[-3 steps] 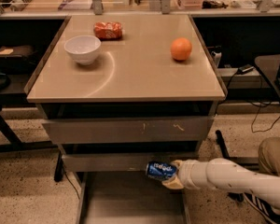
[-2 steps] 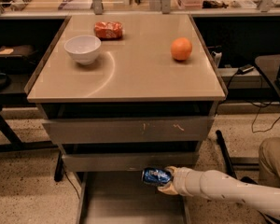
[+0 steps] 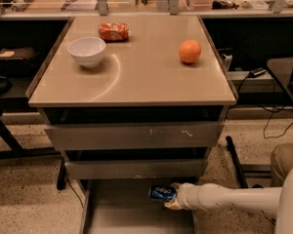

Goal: Place pepsi can into bottom drawer

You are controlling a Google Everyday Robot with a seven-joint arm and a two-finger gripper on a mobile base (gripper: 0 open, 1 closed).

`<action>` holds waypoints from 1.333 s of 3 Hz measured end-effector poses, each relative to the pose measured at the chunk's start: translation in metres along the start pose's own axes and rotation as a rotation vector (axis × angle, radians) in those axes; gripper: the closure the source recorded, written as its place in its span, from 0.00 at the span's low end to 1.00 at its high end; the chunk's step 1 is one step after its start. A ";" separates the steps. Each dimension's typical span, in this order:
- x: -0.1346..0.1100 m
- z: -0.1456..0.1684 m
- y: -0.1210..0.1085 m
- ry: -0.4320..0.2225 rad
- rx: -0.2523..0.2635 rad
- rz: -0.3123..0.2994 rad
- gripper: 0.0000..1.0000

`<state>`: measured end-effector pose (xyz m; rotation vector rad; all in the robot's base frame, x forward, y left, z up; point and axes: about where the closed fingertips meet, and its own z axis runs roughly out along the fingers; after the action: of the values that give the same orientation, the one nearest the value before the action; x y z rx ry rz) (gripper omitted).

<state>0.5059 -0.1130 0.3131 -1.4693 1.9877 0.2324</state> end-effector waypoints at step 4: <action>0.016 0.054 0.033 -0.103 -0.009 0.136 1.00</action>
Offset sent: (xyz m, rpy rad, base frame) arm -0.0193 0.0220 -0.0607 0.0985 0.0589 -0.0497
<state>0.4945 -0.0868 0.2546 -1.3019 2.0073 0.3687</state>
